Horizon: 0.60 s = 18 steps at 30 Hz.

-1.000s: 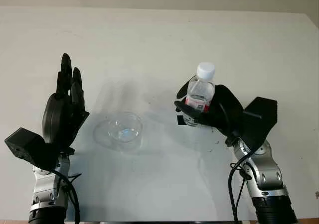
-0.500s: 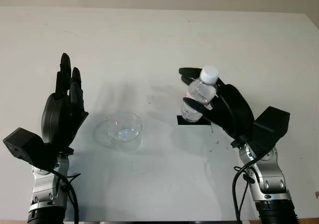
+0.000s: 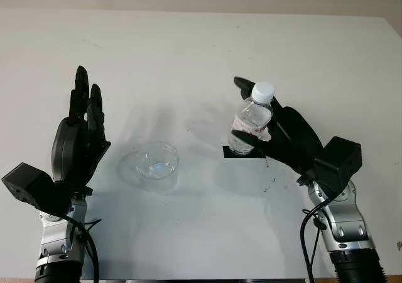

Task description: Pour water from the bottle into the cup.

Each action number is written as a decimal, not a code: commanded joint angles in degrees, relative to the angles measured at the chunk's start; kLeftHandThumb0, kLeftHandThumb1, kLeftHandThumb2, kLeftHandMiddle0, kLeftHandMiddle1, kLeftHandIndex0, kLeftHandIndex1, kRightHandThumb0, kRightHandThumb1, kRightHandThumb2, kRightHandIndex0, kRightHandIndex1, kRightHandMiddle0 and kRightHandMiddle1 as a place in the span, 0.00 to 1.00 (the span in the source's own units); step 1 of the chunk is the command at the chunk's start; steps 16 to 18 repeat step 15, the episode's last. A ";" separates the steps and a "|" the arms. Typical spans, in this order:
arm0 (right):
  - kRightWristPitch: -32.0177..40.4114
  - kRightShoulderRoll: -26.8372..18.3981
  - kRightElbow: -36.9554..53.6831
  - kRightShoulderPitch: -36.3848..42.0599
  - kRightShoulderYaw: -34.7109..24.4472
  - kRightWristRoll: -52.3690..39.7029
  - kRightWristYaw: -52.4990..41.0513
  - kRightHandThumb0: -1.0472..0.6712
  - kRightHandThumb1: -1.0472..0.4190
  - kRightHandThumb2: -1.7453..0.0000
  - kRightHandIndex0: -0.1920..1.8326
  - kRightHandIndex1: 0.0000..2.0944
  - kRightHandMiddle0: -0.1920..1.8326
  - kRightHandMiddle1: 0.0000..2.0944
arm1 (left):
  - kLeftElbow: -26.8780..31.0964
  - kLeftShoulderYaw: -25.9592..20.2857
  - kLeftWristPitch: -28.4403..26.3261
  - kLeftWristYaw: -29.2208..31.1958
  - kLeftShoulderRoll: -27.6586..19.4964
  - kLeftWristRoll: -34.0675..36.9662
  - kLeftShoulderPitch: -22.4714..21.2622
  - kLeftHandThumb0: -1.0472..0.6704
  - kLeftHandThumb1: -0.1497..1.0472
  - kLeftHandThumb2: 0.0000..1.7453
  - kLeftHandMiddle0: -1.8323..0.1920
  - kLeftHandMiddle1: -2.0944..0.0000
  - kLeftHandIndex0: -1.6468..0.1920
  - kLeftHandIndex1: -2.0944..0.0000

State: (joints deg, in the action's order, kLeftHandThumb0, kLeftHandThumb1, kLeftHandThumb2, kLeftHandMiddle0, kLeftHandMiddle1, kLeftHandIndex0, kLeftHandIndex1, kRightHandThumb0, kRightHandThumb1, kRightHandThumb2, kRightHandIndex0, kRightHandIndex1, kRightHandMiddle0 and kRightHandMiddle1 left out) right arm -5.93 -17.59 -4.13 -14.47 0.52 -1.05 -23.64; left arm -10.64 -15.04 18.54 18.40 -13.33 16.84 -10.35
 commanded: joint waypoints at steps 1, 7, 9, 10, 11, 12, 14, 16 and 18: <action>-1.42 -0.57 -1.12 -0.14 0.10 0.25 -0.04 0.05 0.06 0.97 0.00 0.00 0.00 0.00 | -0.41 -0.36 0.76 0.05 -0.22 -0.12 0.11 0.19 1.00 0.44 1.00 1.00 1.00 1.00; -4.54 0.90 -4.13 1.00 -1.79 -1.64 1.48 0.06 0.06 0.97 0.00 0.00 0.00 0.00 | -1.04 -0.28 1.35 -0.09 -0.08 -0.23 -0.10 0.19 1.00 0.44 1.00 1.00 1.00 1.00; -6.97 1.82 -6.04 1.49 -2.29 -2.69 1.87 0.06 0.05 0.97 0.00 0.00 0.00 0.00 | -1.05 -0.29 1.44 -0.29 0.03 -0.27 0.02 0.19 1.00 0.44 1.00 1.00 1.00 1.00; -7.72 2.31 -6.72 1.70 -2.44 -3.22 2.04 0.06 0.05 0.97 0.00 0.00 0.00 0.00 | -0.95 -0.28 1.48 -0.54 0.09 -0.42 0.12 0.19 1.00 0.44 1.00 1.00 1.00 1.00; -8.10 2.70 -7.11 1.90 -2.46 -3.70 1.99 0.06 0.04 0.96 0.00 0.00 0.00 0.00 | -0.85 -0.27 1.48 -0.70 0.12 -0.48 0.23 0.19 1.00 0.44 1.00 1.00 1.00 1.00; -8.31 3.07 -7.28 2.09 -2.35 -4.01 1.97 0.05 0.04 0.96 0.00 0.00 0.00 0.00 | -0.68 -0.25 1.47 -0.79 0.12 -0.50 0.37 0.19 1.00 0.44 1.00 1.00 1.00 1.00; -8.38 3.69 -7.68 2.33 -1.92 -4.61 1.54 0.03 0.03 0.96 0.00 0.00 0.00 0.00 | -0.36 -0.21 1.56 -0.50 0.09 -0.20 0.73 0.19 1.00 0.44 1.00 1.00 1.00 1.00; -7.98 4.41 -7.78 2.42 -1.57 -4.82 1.69 0.03 0.02 0.96 0.00 0.00 0.00 0.00 | -0.10 -0.16 1.55 -0.24 0.00 -0.10 1.02 0.19 1.00 0.44 1.00 1.00 1.00 1.00; -7.98 4.41 -7.78 2.42 -1.57 -4.82 1.69 0.03 0.02 0.96 0.00 0.00 0.00 0.00 | -0.10 -0.16 1.55 -0.24 0.00 -0.10 1.02 0.19 1.00 0.44 1.00 1.00 1.00 1.00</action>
